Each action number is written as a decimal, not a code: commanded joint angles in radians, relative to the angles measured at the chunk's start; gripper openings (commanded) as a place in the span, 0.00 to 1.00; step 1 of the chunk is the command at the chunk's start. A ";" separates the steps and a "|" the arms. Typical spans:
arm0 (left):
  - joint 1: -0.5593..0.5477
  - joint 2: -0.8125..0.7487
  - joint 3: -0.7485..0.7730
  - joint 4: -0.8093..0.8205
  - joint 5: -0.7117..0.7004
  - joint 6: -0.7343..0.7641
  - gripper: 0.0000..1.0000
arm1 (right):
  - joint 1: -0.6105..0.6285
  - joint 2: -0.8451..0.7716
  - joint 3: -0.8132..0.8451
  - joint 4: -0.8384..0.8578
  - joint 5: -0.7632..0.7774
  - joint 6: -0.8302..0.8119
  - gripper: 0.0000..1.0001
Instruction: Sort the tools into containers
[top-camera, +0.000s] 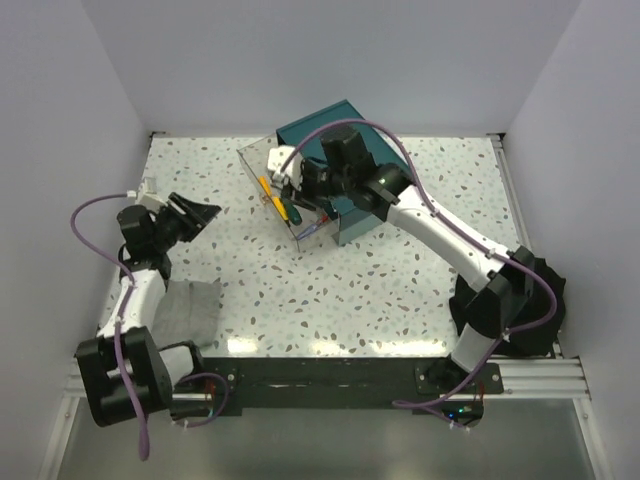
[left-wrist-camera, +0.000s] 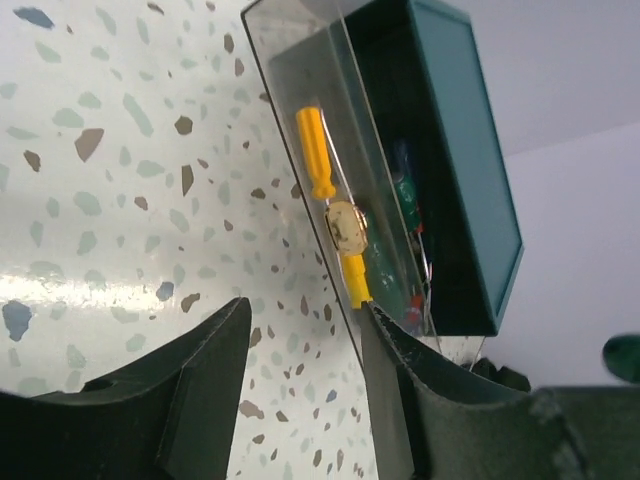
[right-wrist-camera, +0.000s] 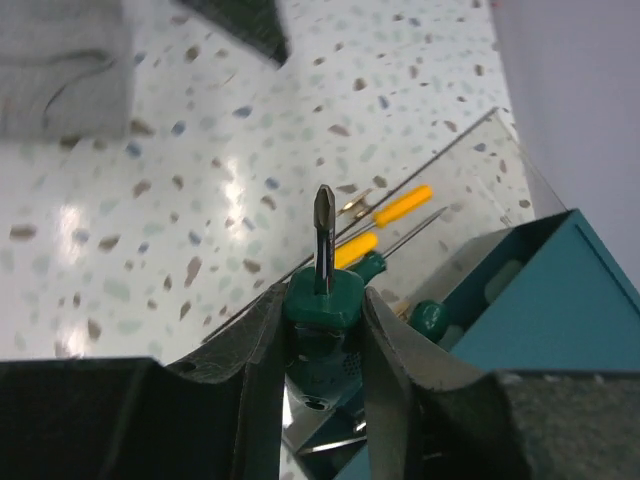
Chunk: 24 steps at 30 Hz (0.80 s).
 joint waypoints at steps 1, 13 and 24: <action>-0.088 0.128 0.132 -0.024 0.003 0.120 0.47 | -0.041 0.154 0.083 0.187 0.071 0.368 0.00; -0.202 0.351 0.281 -0.145 0.059 0.511 0.27 | -0.108 0.299 0.282 0.226 0.111 0.532 0.64; -0.377 0.393 0.409 -0.303 0.191 0.778 0.00 | -0.306 0.311 0.227 0.379 0.408 0.450 0.00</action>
